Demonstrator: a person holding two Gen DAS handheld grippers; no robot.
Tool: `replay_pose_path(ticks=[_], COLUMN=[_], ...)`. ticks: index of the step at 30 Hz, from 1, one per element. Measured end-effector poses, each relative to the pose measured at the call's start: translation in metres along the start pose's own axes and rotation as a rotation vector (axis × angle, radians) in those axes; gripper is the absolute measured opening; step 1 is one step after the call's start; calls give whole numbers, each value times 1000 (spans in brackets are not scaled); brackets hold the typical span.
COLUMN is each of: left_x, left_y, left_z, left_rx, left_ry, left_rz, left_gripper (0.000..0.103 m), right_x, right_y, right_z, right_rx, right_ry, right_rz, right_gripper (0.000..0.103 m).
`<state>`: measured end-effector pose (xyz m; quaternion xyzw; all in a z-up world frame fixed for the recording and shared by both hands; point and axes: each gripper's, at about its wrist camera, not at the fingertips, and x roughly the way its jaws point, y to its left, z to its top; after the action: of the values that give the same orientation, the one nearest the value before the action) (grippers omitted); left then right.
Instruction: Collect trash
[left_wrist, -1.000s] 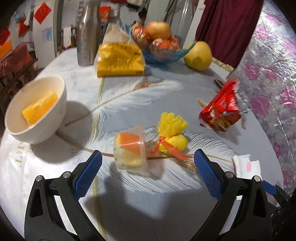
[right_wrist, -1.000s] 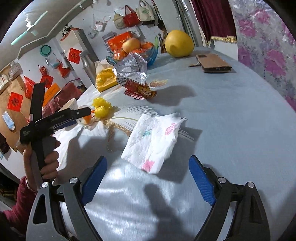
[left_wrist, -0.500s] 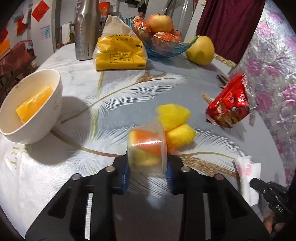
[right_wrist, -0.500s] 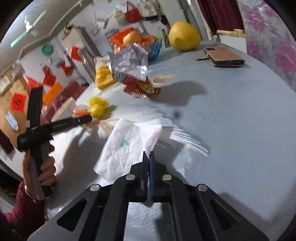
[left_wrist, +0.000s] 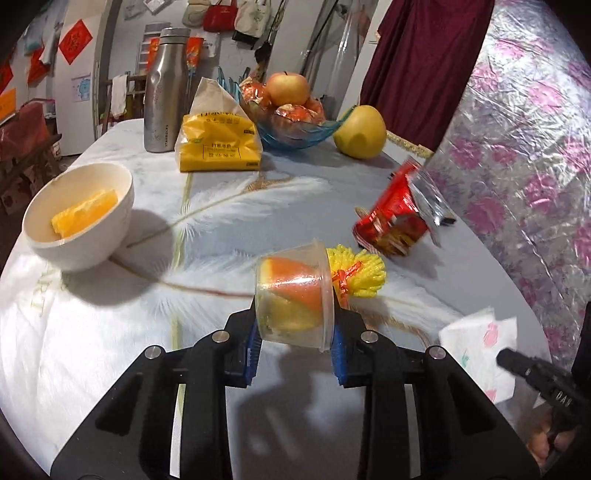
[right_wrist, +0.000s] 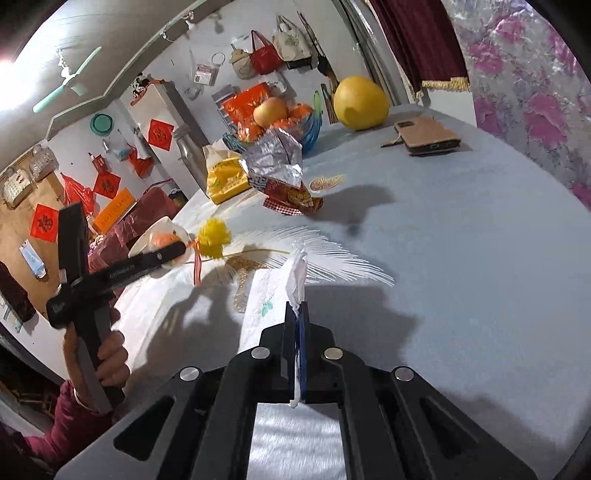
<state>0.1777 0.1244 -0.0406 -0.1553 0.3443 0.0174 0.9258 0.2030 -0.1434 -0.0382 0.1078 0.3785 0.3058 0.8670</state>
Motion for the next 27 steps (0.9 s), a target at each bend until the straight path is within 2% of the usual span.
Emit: replay_pose_path(ticks=[12, 20, 22, 24, 27], left_x=[-59, -69, -69, -70, -72], left_y=[-20, -33, -36, -37, -37], left_z=[-38, -62, -67, -70, -71], left_rx=[33, 59, 59, 60, 63], left_ry=[-35, -21, -13, -19, -28], left_rz=[-39, -32, -25, -10, 0], left_gripper=[32, 33, 36, 48, 58], right_x=[-50, -74, -79, -84, -90], right_y=[19, 21, 20, 19, 16], right_z=[-15, -26, -29, -33, -38], right_rx=[-40, -45, -39, -36, -30], right_ry=[-78, -108, -114, -120, -126], right_rz=[28, 33, 35, 35, 34], right_gripper=[2, 2, 2, 2, 2])
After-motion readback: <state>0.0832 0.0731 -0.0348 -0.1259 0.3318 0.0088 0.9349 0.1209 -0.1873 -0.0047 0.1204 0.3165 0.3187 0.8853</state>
